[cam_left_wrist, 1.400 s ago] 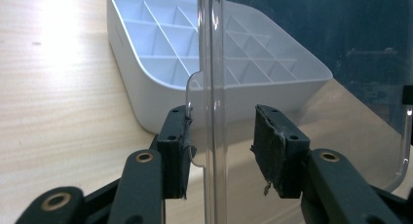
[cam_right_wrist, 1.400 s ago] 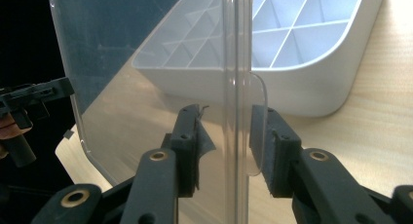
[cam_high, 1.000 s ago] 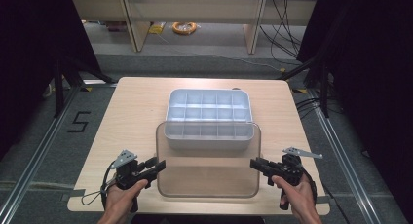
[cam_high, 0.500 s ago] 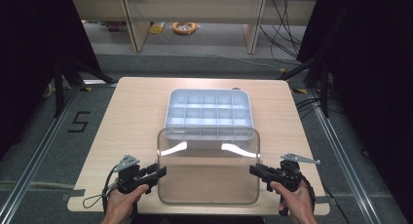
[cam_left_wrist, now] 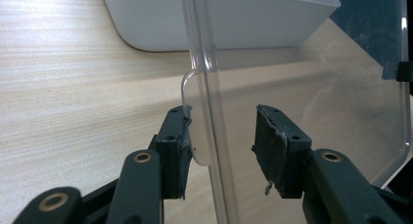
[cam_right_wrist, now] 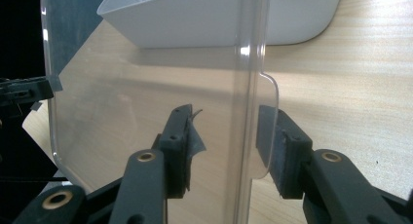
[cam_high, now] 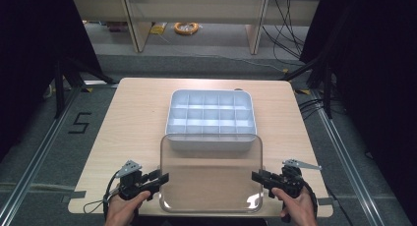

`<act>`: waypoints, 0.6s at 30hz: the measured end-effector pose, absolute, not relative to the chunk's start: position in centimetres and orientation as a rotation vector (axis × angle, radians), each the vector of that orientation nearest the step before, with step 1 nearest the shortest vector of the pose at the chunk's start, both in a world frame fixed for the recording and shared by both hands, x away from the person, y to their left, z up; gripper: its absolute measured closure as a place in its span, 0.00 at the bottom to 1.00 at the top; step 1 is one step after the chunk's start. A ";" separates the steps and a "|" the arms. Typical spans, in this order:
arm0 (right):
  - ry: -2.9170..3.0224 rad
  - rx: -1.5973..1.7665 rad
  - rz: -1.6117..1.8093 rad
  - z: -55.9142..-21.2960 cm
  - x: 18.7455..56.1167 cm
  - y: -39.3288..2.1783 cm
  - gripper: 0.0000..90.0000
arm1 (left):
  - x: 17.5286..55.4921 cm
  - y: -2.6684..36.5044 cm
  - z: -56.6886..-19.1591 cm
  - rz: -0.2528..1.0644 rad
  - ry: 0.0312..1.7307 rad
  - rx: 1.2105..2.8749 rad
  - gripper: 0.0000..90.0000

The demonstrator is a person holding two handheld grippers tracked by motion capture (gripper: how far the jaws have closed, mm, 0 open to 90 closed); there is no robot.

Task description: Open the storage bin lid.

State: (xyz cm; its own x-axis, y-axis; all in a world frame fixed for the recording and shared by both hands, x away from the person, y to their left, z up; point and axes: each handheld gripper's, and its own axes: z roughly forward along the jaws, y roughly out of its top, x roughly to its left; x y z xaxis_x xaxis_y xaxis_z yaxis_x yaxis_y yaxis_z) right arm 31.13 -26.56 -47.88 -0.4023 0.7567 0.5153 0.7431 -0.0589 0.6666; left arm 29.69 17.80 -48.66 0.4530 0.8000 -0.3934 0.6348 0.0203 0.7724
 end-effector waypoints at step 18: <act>2.216 1.677 1.405 -49.6 31.4 -26.5 0.59 | 30.3 17.8 -50.5 0.107 1.298 1.721 0.59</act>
